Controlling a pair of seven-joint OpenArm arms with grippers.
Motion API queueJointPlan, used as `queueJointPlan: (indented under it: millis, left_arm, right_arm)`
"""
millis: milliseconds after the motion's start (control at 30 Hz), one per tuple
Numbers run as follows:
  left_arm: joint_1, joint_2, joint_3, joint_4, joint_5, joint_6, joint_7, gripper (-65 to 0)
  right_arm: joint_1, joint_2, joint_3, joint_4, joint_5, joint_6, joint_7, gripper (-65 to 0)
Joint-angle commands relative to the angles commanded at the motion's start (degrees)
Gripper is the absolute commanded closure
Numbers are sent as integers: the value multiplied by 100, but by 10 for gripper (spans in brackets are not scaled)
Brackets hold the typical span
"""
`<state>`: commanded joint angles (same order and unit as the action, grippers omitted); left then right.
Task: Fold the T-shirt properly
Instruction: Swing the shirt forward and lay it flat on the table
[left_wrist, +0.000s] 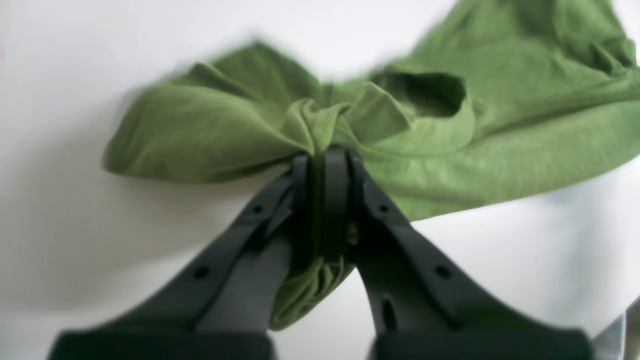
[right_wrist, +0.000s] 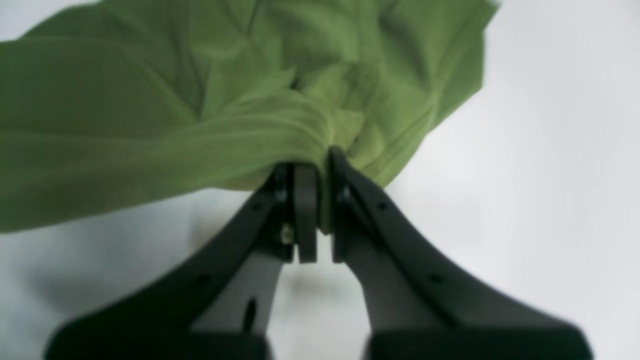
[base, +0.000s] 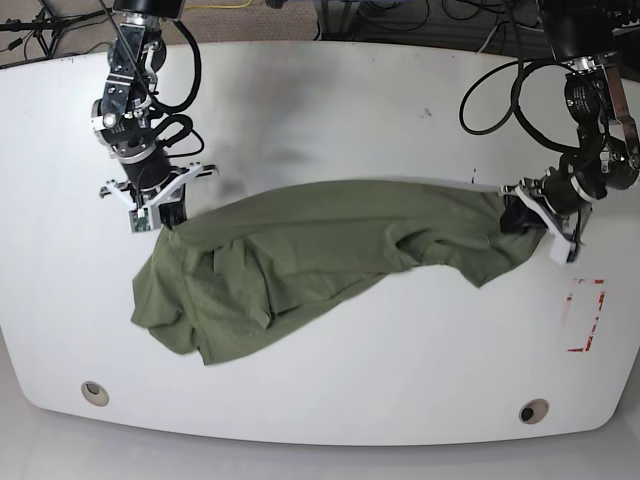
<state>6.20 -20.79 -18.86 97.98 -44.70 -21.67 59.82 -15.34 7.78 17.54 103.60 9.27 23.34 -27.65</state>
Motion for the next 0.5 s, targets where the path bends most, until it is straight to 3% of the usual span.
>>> queueJointPlan:
  millis: [500]
  left_arm:
    - [738,-123,-114,-35,18,0,0,0]
  right_arm:
    - [-888,-9,0,0,9,0,-9,-29]
